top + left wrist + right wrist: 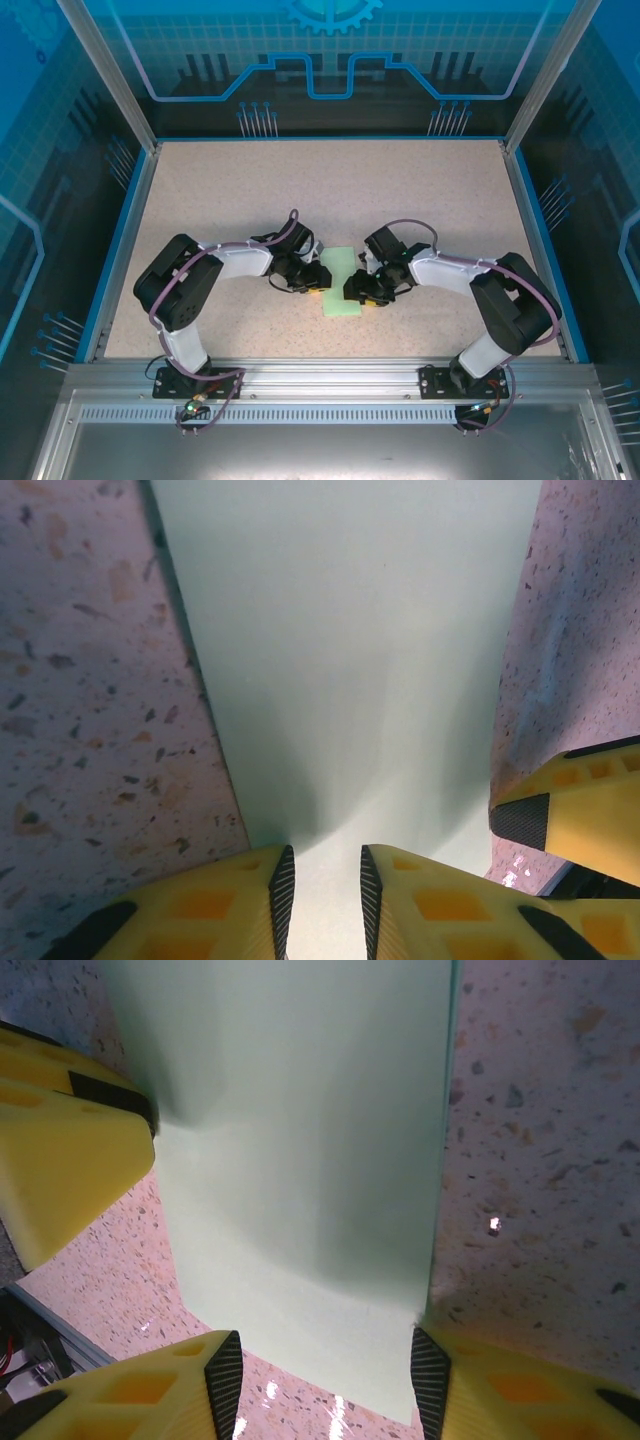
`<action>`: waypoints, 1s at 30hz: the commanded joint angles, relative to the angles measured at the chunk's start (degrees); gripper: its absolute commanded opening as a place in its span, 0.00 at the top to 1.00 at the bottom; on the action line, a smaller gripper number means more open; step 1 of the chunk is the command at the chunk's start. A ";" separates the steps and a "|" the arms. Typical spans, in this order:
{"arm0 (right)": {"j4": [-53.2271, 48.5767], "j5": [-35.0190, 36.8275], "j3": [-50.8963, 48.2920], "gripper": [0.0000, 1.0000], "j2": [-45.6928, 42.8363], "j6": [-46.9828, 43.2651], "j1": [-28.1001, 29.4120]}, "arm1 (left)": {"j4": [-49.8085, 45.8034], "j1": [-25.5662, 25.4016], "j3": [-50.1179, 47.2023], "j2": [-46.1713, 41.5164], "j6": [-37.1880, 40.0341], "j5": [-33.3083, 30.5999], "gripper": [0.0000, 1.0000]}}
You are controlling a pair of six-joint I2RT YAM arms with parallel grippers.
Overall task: Fold a paper plane with a square sheet of paper (fold left side to right side)
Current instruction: Fold the triangle a second time at the center of the table.
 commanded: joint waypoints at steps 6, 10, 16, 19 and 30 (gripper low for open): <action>-2.90 2.13 0.49 0.49 -0.86 -0.16 0.96 | -1.49 -0.74 -1.01 0.72 -0.39 -1.61 0.72; -3.24 2.43 0.23 0.49 -0.99 -0.29 1.07 | -1.50 -0.72 -0.96 0.74 -0.45 -1.61 0.72; -2.09 0.91 0.22 0.49 0.24 -0.11 1.58 | -1.49 -0.74 -1.05 0.81 -0.44 -1.70 0.72; -0.51 -0.50 -0.10 0.49 0.79 0.49 1.86 | -1.49 -0.76 -1.05 0.73 -0.39 -1.71 0.72; 2.03 -2.86 -0.11 0.49 -0.09 1.59 0.73 | -0.01 -0.73 -1.10 -2.02 -0.27 -1.30 0.66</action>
